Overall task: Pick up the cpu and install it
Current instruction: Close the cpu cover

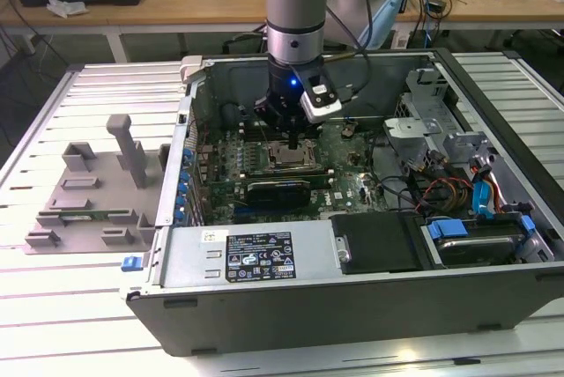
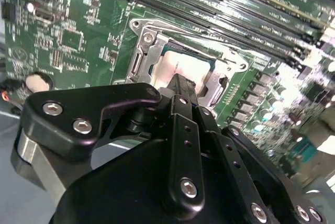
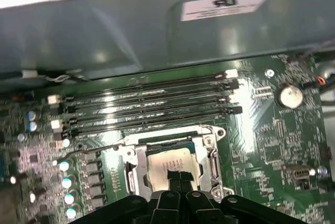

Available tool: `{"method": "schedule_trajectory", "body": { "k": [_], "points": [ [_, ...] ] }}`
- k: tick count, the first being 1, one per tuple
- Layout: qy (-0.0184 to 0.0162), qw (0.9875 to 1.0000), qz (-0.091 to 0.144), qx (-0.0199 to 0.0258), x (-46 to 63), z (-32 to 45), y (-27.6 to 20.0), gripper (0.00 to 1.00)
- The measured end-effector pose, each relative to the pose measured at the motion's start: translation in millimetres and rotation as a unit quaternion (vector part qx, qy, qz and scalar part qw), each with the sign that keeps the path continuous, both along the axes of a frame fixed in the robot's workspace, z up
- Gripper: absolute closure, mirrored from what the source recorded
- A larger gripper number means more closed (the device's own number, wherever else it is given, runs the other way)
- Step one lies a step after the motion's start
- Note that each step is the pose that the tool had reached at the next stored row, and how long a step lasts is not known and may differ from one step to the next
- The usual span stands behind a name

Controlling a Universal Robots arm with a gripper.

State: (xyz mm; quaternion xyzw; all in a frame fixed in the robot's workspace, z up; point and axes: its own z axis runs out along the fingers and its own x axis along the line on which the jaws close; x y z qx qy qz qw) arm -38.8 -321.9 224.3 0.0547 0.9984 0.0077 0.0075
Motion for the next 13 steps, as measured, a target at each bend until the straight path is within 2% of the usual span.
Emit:
{"method": "schedule_trajectory", "body": {
  "k": [5, 7, 10, 13],
  "points": [
    [0.0000, 0.9988, 0.050, 0.0000, 0.0, -0.1, 0.0, 0.89],
    [0.0000, 0.9970, 0.077, -0.0001, 0.0, -0.2, 0.0, 0.89],
    [0.0001, 0.9969, 0.079, -0.0002, -0.2, -0.2, 0.0, 0.89],
    [0.0000, 0.9969, 0.079, -0.0002, -9.1, -1.2, 0.0, 0.89]
  ]
}}
